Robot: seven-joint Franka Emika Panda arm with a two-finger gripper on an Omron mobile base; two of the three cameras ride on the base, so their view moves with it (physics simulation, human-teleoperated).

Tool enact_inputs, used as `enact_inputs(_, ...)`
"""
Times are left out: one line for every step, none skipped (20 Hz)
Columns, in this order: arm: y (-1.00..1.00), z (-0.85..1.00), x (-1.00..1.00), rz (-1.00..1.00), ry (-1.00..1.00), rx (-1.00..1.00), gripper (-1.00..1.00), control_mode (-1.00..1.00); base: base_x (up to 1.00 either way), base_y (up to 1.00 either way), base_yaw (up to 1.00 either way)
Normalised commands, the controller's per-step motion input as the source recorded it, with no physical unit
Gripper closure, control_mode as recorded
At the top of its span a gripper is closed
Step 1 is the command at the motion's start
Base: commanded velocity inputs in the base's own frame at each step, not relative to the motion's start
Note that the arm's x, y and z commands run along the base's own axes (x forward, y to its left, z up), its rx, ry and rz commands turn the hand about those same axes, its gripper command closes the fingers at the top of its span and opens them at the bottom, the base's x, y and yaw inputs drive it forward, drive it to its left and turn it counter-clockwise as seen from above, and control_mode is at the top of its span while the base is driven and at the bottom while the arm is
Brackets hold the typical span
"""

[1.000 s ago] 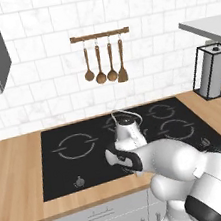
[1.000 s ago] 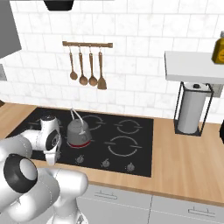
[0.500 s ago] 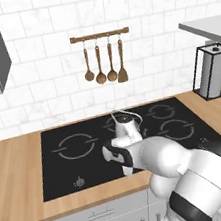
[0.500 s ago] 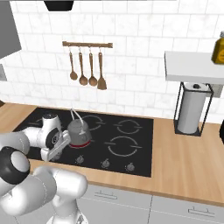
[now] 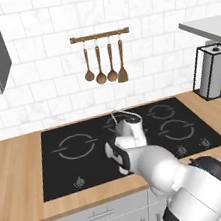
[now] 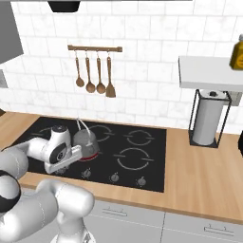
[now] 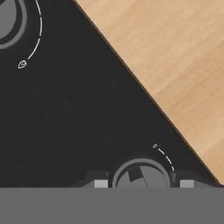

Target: Turn off the front center burner of the stove.

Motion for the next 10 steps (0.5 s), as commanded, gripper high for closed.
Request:
enact_inputs(0.11, -0.18, 0.0, -0.99, -0.06, 0.0, 1.0, -1.0, 0.0, 0.0, 0.0)
enact_inputs(0.12, -0.19, 0.0, -1.0, -0.05, 0.0, 1.0, -1.0, 0.0, 0.0, 0.0)
enact_inputs(0.16, -0.16, 0.0, -1.0, -0.05, 0.0, 1.0, -1.0, 0.0, 0.0, 0.0)
enact_inputs(0.2, -0.19, 0.0, -1.0, -0.02, 0.0, 1.0, -1.0, 0.0, 0.0, 0.0)
enact_inputs(0.18, -0.19, 0.0, -1.0, -0.01, 0.0, 1.0, -1.0, 0.0, 0.0, 0.0)
enact_inputs(0.16, -0.16, 0.0, -1.0, -0.01, 0.0, 1.0, -1.0, 0.0, 0.0, 0.0)
enact_inputs(0.19, -0.09, 0.0, -1.0, -0.02, 0.0, 1.0, -1.0, 0.0, 0.0, 0.0)
enact_inputs(0.28, -0.06, 0.01, -1.0, -0.02, 0.0, 1.0, -1.0, 0.0, 0.0, 0.0)
enact_inputs(0.34, -0.03, 0.19, -0.97, 0.0, 0.0, 1.0, -1.0, 0.0, 0.0, 0.0)
enact_inputs(0.31, -0.06, 0.26, -0.98, 0.0, 0.0, 1.0, -1.0, 0.0, 0.0, 0.0)
